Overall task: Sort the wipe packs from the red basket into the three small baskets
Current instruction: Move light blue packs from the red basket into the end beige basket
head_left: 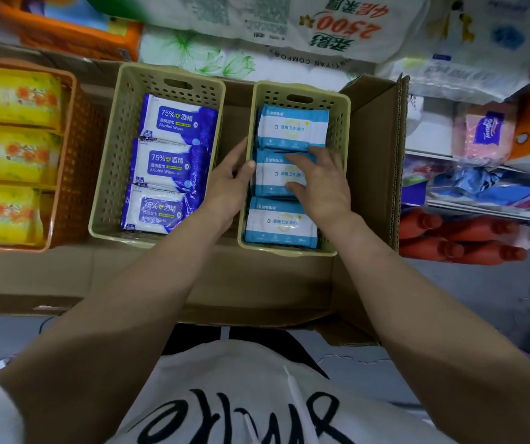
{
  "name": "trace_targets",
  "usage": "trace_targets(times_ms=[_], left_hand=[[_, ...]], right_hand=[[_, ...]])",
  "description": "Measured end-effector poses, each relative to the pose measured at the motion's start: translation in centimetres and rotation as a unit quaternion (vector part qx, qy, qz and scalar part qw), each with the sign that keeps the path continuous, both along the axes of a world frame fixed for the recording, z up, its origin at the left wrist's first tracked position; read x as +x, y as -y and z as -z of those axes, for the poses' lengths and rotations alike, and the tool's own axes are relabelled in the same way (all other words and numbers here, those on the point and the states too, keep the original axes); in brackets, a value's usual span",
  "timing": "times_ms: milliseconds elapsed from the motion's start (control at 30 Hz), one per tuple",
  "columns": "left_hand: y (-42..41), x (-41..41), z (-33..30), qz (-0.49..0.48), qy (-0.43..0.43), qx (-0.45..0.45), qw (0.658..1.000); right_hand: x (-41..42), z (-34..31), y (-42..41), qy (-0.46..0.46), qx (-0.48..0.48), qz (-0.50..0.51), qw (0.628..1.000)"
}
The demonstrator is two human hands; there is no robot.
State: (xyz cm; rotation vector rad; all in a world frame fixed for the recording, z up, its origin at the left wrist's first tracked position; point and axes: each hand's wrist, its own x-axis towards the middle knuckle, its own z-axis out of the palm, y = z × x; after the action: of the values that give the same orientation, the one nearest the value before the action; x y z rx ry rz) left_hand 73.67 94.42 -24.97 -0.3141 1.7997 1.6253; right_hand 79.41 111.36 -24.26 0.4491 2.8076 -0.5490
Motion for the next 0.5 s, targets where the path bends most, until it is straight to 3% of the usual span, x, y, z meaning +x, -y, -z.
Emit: trace_targets(times_ms=[200,333,500], left_hand=[[0.1,-0.1,0.0,0.005,-0.001,0.010,1.000],[0.2,0.0,0.1,0.006,-0.009,0.010,1.000],[0.2,0.0,0.2,0.011,-0.013,0.014,1.000]], right_hand=[[-0.2,0.5,1.0,0.009,0.010,-0.019,1.000],[-1.2,0.1,0.2,-0.037,0.054,-0.020,0.998],[-4.8,0.1,-1.3,-0.017,-0.001,-0.016,1.000]])
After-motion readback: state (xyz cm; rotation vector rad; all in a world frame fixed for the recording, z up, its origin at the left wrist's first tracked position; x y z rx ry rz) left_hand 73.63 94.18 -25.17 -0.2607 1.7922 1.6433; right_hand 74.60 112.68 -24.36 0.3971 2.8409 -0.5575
